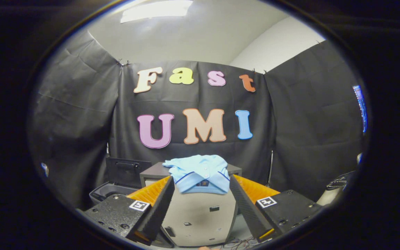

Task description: Put the clothes into the washing machine and then close the washing machine lid.

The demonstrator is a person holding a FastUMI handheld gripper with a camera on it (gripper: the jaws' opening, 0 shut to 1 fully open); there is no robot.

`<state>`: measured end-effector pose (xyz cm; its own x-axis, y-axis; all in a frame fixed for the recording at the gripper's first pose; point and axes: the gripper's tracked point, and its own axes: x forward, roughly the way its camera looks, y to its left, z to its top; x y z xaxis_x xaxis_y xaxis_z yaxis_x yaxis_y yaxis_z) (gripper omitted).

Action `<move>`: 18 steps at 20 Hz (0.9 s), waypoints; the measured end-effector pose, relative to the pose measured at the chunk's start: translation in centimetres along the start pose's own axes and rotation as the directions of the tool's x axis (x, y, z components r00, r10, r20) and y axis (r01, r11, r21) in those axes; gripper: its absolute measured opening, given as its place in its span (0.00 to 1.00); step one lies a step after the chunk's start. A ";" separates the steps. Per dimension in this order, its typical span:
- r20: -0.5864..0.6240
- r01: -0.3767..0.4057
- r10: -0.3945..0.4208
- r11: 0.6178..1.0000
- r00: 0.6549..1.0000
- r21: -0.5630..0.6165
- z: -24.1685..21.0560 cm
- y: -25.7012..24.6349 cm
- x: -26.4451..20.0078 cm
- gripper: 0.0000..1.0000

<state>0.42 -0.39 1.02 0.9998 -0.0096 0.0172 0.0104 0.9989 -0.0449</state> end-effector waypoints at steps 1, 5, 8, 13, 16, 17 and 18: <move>0.000 -0.002 0.002 1.000 1.000 0.002 -0.1 0.0 0.0 0.96; -0.002 -0.004 0.004 1.000 1.000 -0.010 -0.2 0.3 0.1 0.96; 0.006 -0.001 0.002 1.000 1.000 -0.030 -0.1 0.6 -0.1 0.96; 0.007 0.000 0.001 1.000 1.000 -0.029 -0.1 0.6 0.0 0.96; 0.006 0.003 -0.002 1.000 1.000 -0.030 -0.1 0.5 0.2 0.97; 0.006 0.003 -0.003 1.000 1.000 -0.031 -0.1 0.4 0.2 0.97; 0.005 0.003 -0.003 0.999 1.000 -0.033 -0.2 0.4 0.1 0.96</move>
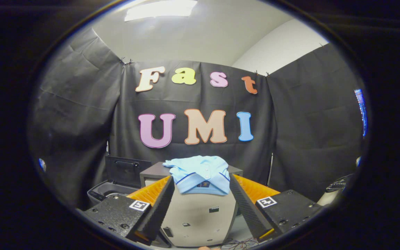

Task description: Put the clothes into the washing machine and then close the washing machine lid.

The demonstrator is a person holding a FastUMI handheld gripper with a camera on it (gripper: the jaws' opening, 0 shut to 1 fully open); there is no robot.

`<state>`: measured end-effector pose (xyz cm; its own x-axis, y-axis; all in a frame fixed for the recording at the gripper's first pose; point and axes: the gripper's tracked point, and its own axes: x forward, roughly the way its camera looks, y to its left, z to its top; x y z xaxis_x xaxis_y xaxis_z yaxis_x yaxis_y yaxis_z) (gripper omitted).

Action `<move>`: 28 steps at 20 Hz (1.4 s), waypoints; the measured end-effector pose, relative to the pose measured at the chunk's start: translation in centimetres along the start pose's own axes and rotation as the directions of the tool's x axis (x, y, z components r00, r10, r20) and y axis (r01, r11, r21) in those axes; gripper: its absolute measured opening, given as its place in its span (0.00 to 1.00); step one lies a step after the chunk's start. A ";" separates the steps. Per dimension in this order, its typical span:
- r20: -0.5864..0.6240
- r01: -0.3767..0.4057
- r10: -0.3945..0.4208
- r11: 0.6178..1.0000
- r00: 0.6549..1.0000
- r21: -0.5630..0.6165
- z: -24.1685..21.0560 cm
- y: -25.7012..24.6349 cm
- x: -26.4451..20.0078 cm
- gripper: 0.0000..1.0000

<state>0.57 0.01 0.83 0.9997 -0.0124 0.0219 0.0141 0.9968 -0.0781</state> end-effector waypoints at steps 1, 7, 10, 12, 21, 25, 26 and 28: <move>-0.001 0.000 0.000 1.000 1.000 -0.002 -0.1 -0.1 0.1 0.96; -0.006 0.003 -0.003 1.000 1.000 0.002 -0.3 -0.2 0.1 0.96; -0.003 -0.002 0.002 1.000 1.000 0.014 -0.1 0.1 0.2 0.96; -0.006 -0.002 0.002 1.000 1.000 0.014 -0.2 0.1 0.2 0.96; 0.003 0.017 -0.017 1.000 1.000 -0.010 1.4 -0.4 3.2 0.96; 0.021 0.029 -0.028 0.999 0.999 -0.043 2.5 -1.1 7.9 0.96; 0.009 0.032 -0.031 0.998 0.999 -0.055 2.2 -1.5 9.7 0.96; -0.038 0.021 -0.025 0.997 0.999 -0.078 1.0 -1.3 14.1 0.97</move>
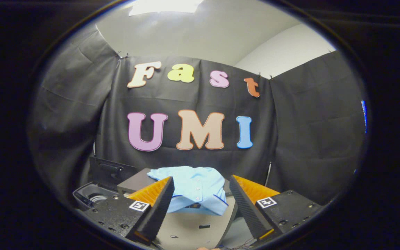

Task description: Put the clothes into the washing machine and then close the washing machine lid.

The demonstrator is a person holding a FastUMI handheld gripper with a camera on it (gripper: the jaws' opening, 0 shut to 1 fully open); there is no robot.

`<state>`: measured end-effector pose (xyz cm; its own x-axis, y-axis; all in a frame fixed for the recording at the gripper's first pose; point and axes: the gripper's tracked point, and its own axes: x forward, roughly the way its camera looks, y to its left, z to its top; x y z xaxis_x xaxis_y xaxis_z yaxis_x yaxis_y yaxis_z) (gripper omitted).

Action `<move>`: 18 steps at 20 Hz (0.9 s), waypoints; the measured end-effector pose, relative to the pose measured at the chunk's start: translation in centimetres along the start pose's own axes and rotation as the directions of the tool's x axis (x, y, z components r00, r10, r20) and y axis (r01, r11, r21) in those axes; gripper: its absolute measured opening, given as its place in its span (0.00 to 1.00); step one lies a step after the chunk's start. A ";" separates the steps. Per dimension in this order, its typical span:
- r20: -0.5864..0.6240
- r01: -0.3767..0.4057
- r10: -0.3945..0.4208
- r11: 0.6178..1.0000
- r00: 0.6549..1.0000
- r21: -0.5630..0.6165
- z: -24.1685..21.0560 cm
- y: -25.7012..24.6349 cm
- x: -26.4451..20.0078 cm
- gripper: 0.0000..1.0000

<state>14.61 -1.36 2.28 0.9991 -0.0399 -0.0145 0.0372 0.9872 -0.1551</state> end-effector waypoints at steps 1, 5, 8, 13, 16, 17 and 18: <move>-0.033 -0.012 0.011 1.000 0.999 -0.006 -0.8 0.3 2.3 0.97; -0.158 -0.045 0.047 0.999 0.986 0.019 -2.6 2.6 10.9 0.97; -0.259 -0.068 0.062 0.998 0.964 -0.015 -3.8 4.5 16.5 0.98; -0.434 -0.049 0.024 0.998 0.901 -0.046 -8.1 6.2 21.0 0.98; -0.511 -0.025 -0.010 0.998 0.859 -0.061 -10.9 6.0 22.1 0.98; -0.542 -0.030 -0.006 0.998 0.840 -0.057 -11.8 5.9 22.0 0.97; -0.573 -0.033 -0.006 0.998 0.819 -0.056 -13.0 5.9 21.8 0.98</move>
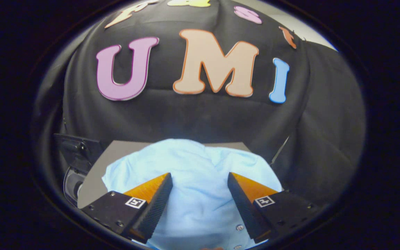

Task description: Put the clothes into the washing machine and then close the washing machine lid.

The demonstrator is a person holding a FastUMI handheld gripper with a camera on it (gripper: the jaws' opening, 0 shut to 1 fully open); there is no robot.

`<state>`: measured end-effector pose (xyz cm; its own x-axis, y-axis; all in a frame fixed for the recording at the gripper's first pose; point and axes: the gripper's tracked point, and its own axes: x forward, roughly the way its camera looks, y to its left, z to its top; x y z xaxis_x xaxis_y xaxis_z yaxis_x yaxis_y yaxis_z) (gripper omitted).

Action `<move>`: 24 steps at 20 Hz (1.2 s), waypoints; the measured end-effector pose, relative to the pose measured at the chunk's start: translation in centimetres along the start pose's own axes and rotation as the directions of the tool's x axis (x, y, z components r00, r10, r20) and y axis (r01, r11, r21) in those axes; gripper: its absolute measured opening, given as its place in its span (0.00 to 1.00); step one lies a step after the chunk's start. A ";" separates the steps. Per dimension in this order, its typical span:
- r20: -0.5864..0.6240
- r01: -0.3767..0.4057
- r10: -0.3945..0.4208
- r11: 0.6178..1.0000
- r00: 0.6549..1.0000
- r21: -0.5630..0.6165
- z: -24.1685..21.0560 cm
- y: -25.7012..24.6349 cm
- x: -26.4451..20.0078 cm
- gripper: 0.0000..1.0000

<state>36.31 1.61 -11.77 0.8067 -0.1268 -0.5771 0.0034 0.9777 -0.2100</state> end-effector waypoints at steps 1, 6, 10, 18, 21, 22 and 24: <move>-0.016 -0.019 0.020 0.999 1.000 0.031 -0.4 0.7 0.3 0.95; -0.017 -0.036 0.038 0.992 0.999 0.124 -0.3 1.5 0.2 0.72; -0.007 0.006 -0.005 0.989 1.000 0.147 -0.3 2.0 0.0 0.29; 0.040 -0.102 0.094 0.942 0.995 0.319 0.1 4.0 -2.6 0.01; 0.058 -0.129 0.116 0.941 0.992 0.313 1.2 5.3 -3.9 0.01; 0.064 -0.144 0.131 0.943 0.989 0.301 1.7 6.2 -4.4 0.01; 0.077 -0.189 0.175 0.944 0.982 0.269 2.7 9.1 -5.6 0.01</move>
<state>33.42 11.66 -8.29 0.8379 0.0594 -0.5426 0.0092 0.9924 0.1228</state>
